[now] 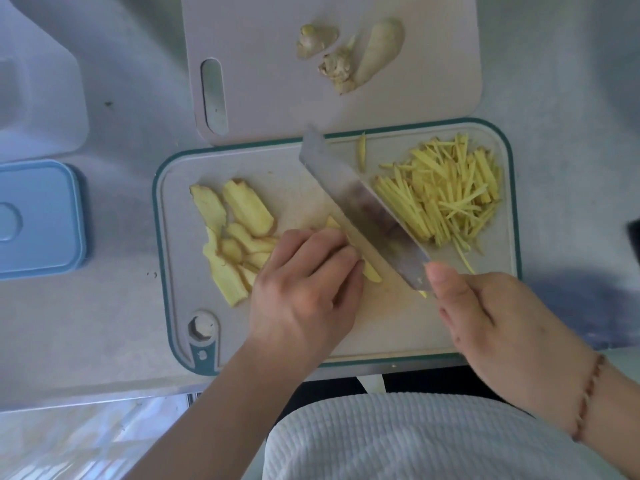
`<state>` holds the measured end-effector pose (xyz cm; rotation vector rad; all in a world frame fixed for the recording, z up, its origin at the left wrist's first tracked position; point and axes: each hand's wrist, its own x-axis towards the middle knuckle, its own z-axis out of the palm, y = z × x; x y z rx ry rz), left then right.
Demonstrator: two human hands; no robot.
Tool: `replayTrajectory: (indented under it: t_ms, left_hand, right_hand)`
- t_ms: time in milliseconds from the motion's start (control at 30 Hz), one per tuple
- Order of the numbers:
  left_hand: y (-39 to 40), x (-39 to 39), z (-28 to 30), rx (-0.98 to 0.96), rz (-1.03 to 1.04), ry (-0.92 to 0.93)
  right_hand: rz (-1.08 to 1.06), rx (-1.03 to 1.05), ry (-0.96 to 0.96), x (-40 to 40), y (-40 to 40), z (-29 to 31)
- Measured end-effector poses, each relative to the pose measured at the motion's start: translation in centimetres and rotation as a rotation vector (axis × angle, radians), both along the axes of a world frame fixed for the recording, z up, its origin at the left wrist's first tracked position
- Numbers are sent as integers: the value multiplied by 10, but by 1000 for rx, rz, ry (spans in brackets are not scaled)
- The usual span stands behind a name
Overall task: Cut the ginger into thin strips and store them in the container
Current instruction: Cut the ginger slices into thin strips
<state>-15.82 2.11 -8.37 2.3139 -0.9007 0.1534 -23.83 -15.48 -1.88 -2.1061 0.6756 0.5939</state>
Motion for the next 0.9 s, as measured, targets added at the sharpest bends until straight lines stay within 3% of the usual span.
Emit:
replayTrajectory:
  t_ms: [233, 567, 900]
  left_hand:
    - [0, -1, 1, -34, 6, 5]
    - [-3, 1, 1, -16, 9, 21]
    - [-2, 0, 4, -7, 41, -2]
  right_hand:
    - [47, 84, 10, -12, 11, 13]
    - [61, -9, 33, -28, 16, 17]
    - [67, 59, -8, 3, 26, 15]
